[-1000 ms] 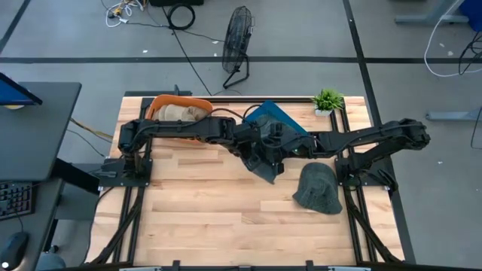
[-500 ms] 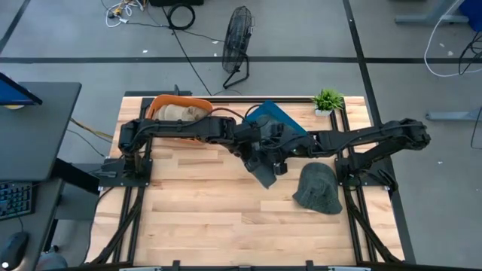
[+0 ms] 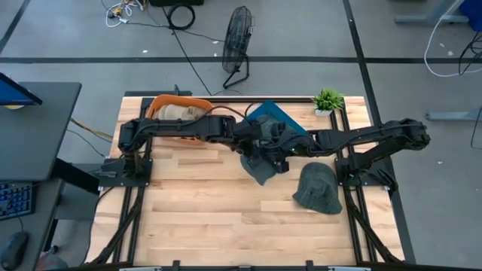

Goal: Pick & Place hat
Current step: Put the left gray cap into the blue bin

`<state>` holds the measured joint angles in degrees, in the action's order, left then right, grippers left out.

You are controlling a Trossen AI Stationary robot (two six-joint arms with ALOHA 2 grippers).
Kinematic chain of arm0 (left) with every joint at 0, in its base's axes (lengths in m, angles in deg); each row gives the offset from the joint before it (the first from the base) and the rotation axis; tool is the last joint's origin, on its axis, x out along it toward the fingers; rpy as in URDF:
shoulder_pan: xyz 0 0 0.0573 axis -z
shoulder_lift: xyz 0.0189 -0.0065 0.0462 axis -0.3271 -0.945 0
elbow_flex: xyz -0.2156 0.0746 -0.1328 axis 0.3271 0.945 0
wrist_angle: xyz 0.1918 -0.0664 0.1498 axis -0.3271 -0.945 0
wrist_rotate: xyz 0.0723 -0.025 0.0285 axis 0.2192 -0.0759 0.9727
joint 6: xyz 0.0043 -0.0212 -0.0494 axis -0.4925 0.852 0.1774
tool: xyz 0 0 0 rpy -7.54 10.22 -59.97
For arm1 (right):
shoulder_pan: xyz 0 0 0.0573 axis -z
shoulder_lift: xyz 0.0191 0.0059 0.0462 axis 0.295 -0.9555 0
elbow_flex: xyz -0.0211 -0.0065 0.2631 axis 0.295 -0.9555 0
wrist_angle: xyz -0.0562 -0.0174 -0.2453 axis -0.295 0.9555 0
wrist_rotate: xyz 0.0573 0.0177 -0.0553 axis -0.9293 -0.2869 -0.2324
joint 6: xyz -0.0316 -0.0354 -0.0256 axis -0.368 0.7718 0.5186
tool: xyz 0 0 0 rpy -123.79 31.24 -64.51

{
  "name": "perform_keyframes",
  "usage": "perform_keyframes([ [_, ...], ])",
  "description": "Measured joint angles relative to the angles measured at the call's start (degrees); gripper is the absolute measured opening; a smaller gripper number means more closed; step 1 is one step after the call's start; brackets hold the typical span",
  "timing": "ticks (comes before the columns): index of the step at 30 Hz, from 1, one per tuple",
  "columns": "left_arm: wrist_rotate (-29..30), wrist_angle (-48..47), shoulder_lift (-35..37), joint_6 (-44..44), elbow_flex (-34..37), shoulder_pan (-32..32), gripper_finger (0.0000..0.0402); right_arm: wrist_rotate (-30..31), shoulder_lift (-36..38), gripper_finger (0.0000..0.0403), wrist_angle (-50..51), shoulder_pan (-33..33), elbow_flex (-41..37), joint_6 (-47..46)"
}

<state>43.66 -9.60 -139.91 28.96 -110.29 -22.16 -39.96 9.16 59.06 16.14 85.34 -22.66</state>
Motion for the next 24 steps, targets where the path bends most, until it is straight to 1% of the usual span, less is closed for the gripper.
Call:
perform_keyframes([
  [2, 2.16, 0.3, 0.0, 0.0, 0.0, -0.34, 0.0061, 1.65, 0.01, 0.0018, 0.88, -0.01, 0.01, -0.67],
  [5, 2.8, 0.15, 0.0, 0.02, 0.0, -1.06, 0.0096, 7.04, 0.05, 0.0025, 3.38, -0.04, 0.02, -2.25],
  [8, 3.22, 0.16, 0.0, -0.08, -0.03, -1.39, 0.0133, 12.91, 0.9, 0.0014, 5.84, -0.02, 0.04, -2.11],
  [11, 4.54, -0.05, 0.3, -0.95, -0.07, -1.39, 0.0165, 16.3, 2.44, 0.0009, 9.53, 0.09, 0.04, -3.86],
  [14, 5.12, 0.79, 1.4, -1.51, -0.07, -1.16, 0.019, 20.7, 3.67, 0.0013, 15.04, 1.48, 0.13, -5.08],
  [16, 5.23, 0.87, 2.3, -1.51, -0.07, -1.06, 0.02, 22.63, 3.86, 0.0014, 18.89, 3.44, 0.13, -3.44],
  [19, 5.41, 2.6, 2.82, -1.6, -0.09, -0.84, 0.0207, 22.33, 3.82, 0.0011, 20.23, 7.4, 0.11, 1.52],
  [24, 5.41, 3.83, 2.78, -1.62, -0.07, -0.79, 0.0208, 18.64, 3.6, 0.001, 15.26, 14.08, 0.11, 10.72],
])
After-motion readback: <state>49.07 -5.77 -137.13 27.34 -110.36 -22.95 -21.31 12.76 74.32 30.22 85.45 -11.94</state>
